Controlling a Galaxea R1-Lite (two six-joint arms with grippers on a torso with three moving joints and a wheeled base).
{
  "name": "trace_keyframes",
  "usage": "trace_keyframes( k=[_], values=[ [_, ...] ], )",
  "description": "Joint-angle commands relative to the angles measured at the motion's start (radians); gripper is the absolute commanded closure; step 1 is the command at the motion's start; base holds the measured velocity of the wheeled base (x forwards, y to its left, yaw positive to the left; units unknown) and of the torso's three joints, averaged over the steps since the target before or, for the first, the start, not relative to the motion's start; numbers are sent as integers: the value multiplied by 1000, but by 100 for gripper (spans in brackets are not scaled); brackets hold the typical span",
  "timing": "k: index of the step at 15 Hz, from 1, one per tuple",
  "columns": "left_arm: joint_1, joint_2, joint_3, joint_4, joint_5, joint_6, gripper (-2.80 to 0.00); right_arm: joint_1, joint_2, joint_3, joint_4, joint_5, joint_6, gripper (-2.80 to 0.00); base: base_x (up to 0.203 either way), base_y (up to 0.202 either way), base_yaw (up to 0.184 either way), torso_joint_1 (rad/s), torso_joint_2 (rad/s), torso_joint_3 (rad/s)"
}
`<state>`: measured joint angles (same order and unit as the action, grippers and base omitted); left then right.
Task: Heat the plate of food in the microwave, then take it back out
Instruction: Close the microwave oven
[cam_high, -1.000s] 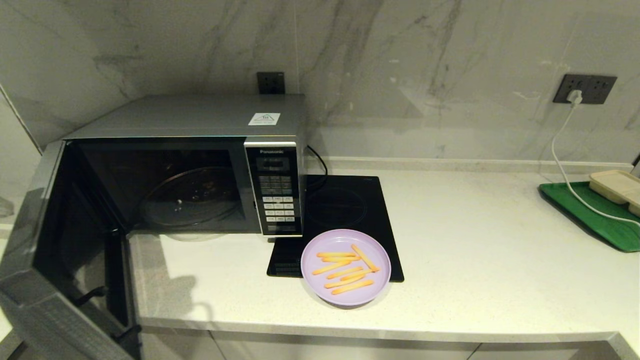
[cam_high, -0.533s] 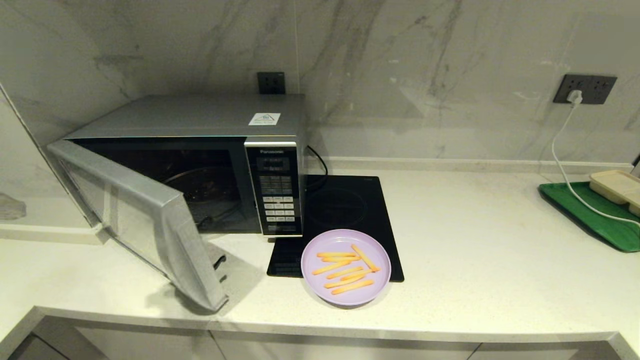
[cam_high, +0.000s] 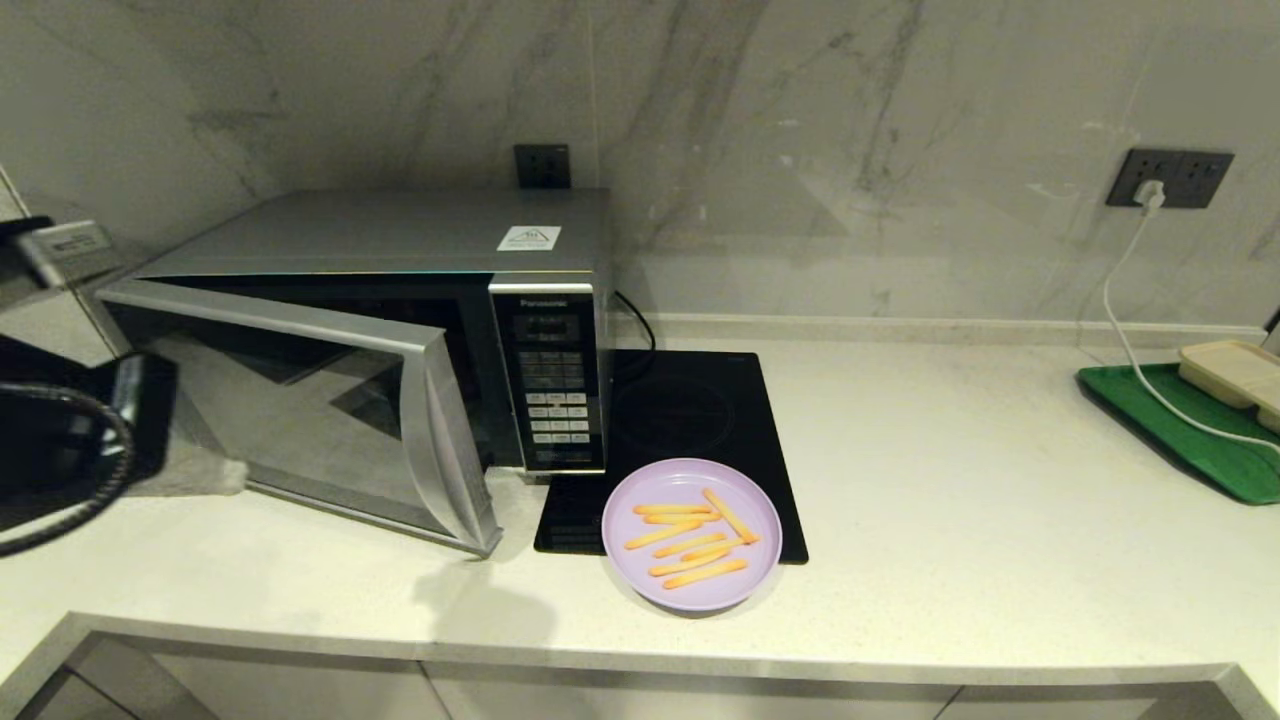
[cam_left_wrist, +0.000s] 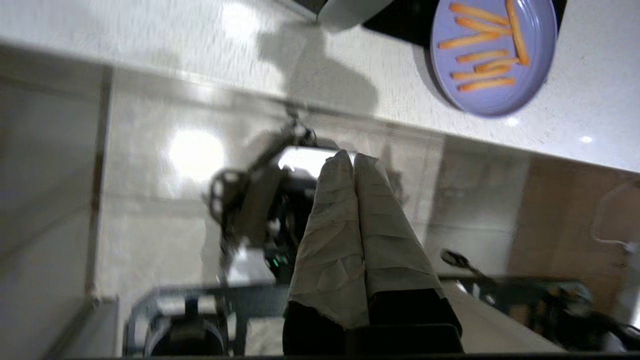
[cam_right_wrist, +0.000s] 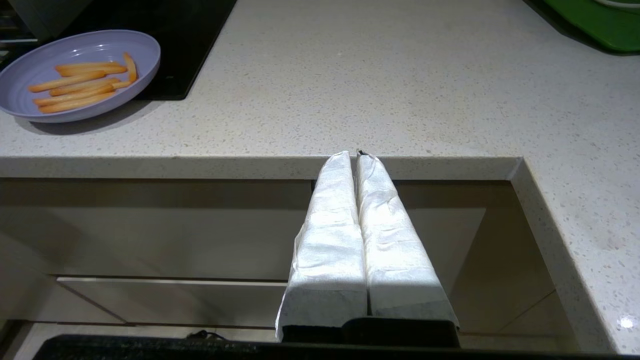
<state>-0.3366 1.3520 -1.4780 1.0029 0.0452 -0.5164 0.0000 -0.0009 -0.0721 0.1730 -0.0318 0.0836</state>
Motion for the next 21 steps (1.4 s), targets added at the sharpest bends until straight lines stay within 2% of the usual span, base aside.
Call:
trace_keyframes(
  k=[1,2,4,7,12,14,17,21],
  values=[
    [-101,85,133,-300,188,-5,0,1,1,0,-1,0,1,0,0,0,0,0,0,0],
    [-120,138,158,-392,246,-5,0,0,1,0,-1,0,1,0,0,0,0,0,0,0],
    [-148,204,171,-492,291,-5,0,1,1,0,-1,0,1,0,0,0,0,0,0,0],
    [-153,238,171,-592,296,2,0,0,1,0,-1,0,1,0,0,0,0,0,0,0],
    [-148,293,171,-619,302,-3,0,2,1,0,-1,0,1,0,0,0,0,0,0,0],
    [-145,311,171,-682,314,3,0,0,1,0,-1,0,1,0,0,0,0,0,0,0],
    [-134,361,172,-770,368,61,0,0,1,0,-1,0,1,0,0,0,0,0,0,0],
    [-134,388,171,-873,378,116,0,2,1,0,-1,0,1,0,0,0,0,0,0,0]
  ],
)
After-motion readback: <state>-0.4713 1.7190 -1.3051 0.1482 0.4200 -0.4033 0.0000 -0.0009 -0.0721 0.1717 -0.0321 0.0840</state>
